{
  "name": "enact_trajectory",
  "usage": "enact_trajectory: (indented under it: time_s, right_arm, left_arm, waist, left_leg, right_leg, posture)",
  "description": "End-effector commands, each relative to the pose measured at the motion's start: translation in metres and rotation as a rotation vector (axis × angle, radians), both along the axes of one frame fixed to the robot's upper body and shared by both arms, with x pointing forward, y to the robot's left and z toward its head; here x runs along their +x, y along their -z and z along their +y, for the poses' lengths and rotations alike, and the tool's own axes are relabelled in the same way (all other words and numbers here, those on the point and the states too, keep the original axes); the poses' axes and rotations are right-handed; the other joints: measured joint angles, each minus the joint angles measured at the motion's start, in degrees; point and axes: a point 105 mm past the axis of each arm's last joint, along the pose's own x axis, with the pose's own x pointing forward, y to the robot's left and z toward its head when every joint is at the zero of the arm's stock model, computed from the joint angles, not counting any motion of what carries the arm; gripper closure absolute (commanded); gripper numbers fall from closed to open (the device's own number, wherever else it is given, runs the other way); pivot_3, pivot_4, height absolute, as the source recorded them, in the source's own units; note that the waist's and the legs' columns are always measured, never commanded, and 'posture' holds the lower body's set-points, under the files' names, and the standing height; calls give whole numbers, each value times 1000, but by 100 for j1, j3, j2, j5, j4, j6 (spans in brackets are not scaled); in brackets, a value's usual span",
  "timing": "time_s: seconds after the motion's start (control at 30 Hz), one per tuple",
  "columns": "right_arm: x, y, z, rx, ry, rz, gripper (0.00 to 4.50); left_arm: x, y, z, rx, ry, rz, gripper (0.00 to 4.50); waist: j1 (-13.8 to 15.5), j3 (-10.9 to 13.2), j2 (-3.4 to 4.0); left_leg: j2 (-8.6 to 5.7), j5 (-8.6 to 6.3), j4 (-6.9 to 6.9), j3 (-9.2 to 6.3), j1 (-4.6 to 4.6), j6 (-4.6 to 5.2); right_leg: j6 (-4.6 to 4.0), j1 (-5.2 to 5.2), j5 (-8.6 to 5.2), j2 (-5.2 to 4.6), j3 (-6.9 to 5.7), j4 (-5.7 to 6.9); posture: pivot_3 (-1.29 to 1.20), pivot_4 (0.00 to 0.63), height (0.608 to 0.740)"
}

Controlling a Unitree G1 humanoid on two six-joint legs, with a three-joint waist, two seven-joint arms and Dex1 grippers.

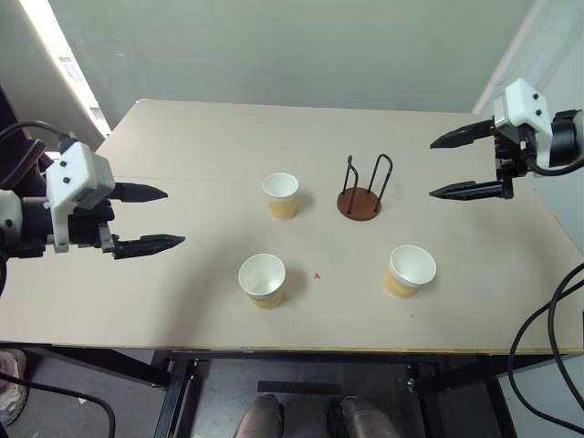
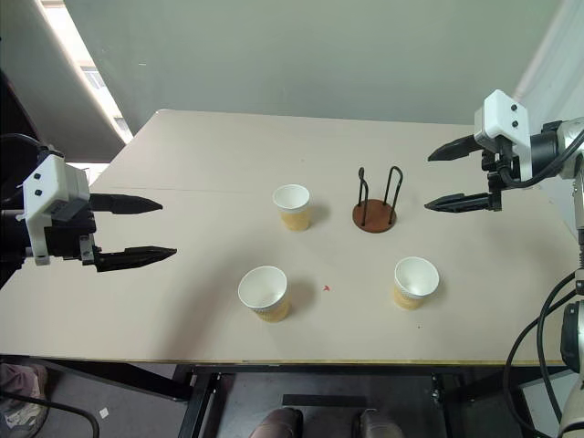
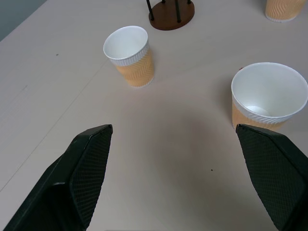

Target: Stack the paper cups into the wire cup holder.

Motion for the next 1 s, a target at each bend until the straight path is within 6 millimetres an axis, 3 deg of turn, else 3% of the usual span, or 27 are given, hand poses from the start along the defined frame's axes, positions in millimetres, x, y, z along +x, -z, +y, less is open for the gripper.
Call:
enact_trajectory:
  time_s: [0.03, 0.3, 0.5, 0.67, 0.87, 1.0]
  right_arm:
    - [-4, -13, 0, -4, -10, -46, 0]
    - [5, -13, 6, 74, 1, -60, 0]
    - [43, 2, 33, 235, 121, -82, 0]
    - [72, -8, 53, 433, 302, -34, 0]
    - [90, 8, 74, 477, 454, 72, 0]
    - [94, 33, 84, 452, 535, 177, 0]
  left_arm:
    - [-1, -13, 0, -2, -5, -55, 85]
    - [11, -26, -3, -78, -26, -155, 85]
    - [44, -20, -13, -97, -86, -245, 85]
    - [67, -23, -37, -140, -124, -325, 85]
    - [67, -14, -56, -157, -72, -286, 85]
    - [60, -16, -66, -168, -24, -275, 85]
  waist:
    - [0, 0, 0]
    - [11, 0, 0]
    - [1, -3, 10]
    - [43, -3, 10]
    - [43, -3, 10]
    - [44, -3, 10]
  left_leg:
    - [0, 0, 0, 0, 0, 0]
    - [0, 1, 1, -1, 2, -1]
    - [0, 9, 4, -1, 14, -2]
    - [0, 9, 3, 0, 5, -1]
    - [2, -7, -4, 0, -5, -3]
    - [2, 3, 0, 2, -25, -31]
  right_leg:
    - [0, 0, 0, 0, 0, 0]
    - [0, 1, 0, 0, 0, 2]
    - [2, 3, 2, -1, 2, 18]
    - [4, -2, 4, -1, -1, 13]
    - [5, -5, 4, 1, -6, -13]
    - [5, -18, 4, 2, -6, -24]
  posture:
    - [0, 150, 740]
    - [0, 150, 740]
    - [0, 150, 740]
    - [0, 150, 740]
    - [0, 150, 740]
    - [0, 150, 740]
